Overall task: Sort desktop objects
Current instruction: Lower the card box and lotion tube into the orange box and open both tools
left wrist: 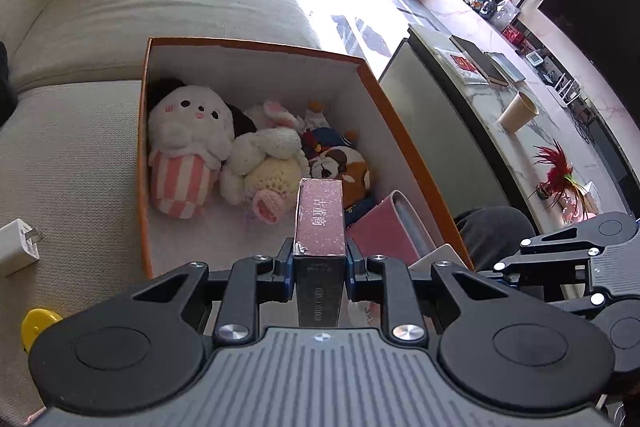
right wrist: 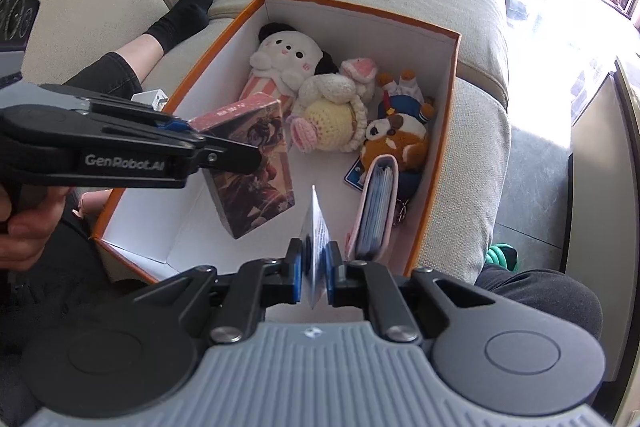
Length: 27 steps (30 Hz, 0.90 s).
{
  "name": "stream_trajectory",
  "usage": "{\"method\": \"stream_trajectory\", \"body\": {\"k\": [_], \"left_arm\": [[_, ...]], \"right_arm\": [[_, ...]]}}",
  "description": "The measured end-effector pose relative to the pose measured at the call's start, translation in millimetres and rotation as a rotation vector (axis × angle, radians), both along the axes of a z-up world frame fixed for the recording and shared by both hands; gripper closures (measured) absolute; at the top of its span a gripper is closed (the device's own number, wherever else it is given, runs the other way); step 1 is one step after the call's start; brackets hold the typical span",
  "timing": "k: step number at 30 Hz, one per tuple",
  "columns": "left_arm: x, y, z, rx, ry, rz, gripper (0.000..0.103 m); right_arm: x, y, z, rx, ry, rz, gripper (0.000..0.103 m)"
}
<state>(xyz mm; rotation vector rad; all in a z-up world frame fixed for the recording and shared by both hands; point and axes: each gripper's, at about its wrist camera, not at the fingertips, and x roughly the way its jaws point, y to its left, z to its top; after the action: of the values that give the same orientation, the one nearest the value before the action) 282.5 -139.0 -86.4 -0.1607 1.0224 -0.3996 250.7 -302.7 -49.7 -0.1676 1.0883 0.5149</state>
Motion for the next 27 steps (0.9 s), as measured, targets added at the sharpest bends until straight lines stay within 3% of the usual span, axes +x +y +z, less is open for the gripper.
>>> {"method": "stream_trajectory", "body": {"k": [6, 11, 15, 23, 27], "left_arm": [[16, -23, -28, 0.015, 0.017, -0.012, 0.077], [16, -34, -39, 0.040, 0.016, -0.016, 0.077], [13, -34, -42, 0.014, 0.026, -0.020, 0.075], [22, -25, -53, -0.187, 0.218, -0.001, 0.056], [28, -22, -58, -0.190, 0.306, 0.014, 0.049]], "right_arm": [[1, -5, -2, -0.026, 0.011, 0.045, 0.092], [2, -8, -5, -0.038, 0.014, 0.053, 0.092], [5, -10, -9, -0.054, 0.015, 0.049, 0.092], [7, -15, -12, -0.067, 0.023, 0.035, 0.092], [5, -17, -11, -0.062, 0.036, 0.033, 0.091]]}}
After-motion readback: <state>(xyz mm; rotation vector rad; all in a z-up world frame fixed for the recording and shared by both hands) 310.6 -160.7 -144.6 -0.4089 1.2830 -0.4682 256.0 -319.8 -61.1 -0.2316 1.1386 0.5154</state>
